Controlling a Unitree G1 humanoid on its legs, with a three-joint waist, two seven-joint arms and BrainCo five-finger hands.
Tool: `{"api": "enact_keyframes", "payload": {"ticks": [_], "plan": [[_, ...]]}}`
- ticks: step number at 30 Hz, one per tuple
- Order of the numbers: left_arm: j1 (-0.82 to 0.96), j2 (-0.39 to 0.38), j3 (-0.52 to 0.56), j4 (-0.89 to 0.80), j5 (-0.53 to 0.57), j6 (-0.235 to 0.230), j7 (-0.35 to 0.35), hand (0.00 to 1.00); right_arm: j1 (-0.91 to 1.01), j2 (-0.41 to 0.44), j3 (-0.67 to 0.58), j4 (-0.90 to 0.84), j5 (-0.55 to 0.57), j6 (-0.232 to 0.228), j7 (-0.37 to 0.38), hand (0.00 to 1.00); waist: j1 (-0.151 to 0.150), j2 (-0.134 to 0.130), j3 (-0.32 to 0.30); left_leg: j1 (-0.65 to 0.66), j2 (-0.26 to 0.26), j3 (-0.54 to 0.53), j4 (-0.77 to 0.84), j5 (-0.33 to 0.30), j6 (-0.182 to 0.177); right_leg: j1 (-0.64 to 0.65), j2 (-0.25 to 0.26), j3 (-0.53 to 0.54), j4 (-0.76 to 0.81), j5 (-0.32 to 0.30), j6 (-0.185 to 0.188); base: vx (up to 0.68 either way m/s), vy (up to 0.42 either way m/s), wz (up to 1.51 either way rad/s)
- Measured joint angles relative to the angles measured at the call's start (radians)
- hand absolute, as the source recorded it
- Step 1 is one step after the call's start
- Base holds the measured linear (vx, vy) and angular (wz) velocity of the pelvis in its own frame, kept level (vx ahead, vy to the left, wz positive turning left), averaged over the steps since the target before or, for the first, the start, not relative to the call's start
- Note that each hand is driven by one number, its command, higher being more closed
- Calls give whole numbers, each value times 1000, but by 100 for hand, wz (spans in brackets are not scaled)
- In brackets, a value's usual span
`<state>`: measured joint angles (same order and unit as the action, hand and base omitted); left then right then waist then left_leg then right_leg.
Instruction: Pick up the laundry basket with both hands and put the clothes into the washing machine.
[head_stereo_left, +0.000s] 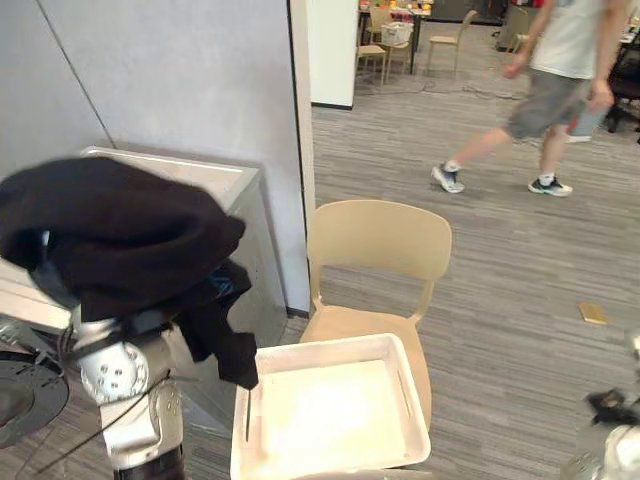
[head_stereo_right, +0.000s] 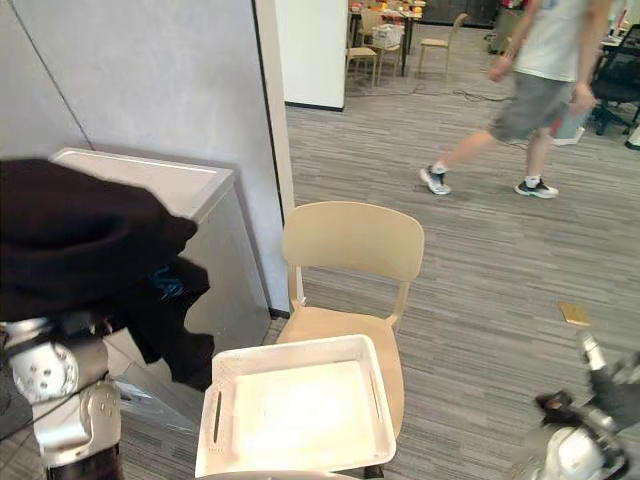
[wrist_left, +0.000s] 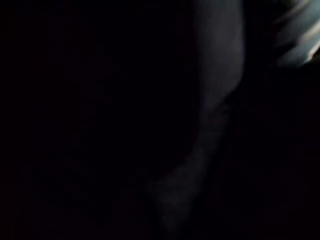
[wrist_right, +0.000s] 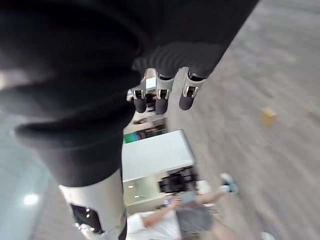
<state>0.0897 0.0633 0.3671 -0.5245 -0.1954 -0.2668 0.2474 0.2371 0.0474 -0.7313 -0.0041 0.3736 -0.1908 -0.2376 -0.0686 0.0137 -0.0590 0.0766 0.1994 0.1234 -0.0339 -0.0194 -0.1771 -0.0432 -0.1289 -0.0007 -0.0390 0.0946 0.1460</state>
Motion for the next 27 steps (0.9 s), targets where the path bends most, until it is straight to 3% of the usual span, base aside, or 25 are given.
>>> {"api": "enact_keyframes", "payload": {"ticks": [1,3,6,8,13,18,23,27], "plan": [[59,-29,18,-15,54,7,9,100,38,43,24,32,3,6,13,0,5,2,1,-3,-2,-14,1,-1,1,7,-5,-14,0,-6,1,-29,4,27],[159,-73,33,-34,114,10,14,100,77,44,77,86,33,21,48,0,7,13,-5,-12,-9,-24,1,-4,8,9,-14,-27,2,-17,6,-39,11,25],[267,-135,103,-35,179,39,45,100,154,51,174,101,90,24,106,0,34,32,-3,-11,-4,-35,5,-5,9,28,-13,-47,5,-23,4,-47,1,16],[295,-142,125,-35,199,51,66,100,177,58,210,101,98,25,115,0,34,34,0,-9,0,-40,9,-6,9,37,-12,-59,11,-29,3,-31,-14,22],[341,-162,165,49,247,96,140,100,227,73,318,125,131,63,148,0,70,38,4,-4,9,-40,17,-13,8,40,-13,-86,41,-54,2,-33,-12,13],[340,-168,147,402,247,153,146,100,180,55,348,349,130,86,148,0,84,34,4,-11,12,-40,19,-12,7,39,-17,-110,41,-54,2,-8,-8,7],[261,-146,107,1034,227,200,94,100,106,26,333,793,133,98,146,0,83,21,13,0,13,-27,13,-8,11,41,-17,-109,45,-56,2,49,2,-2],[185,-143,185,1351,186,232,12,100,69,22,124,984,112,137,141,0,83,2,11,9,13,6,-6,-14,17,37,-13,-84,34,-59,-3,32,12,-19]]}}
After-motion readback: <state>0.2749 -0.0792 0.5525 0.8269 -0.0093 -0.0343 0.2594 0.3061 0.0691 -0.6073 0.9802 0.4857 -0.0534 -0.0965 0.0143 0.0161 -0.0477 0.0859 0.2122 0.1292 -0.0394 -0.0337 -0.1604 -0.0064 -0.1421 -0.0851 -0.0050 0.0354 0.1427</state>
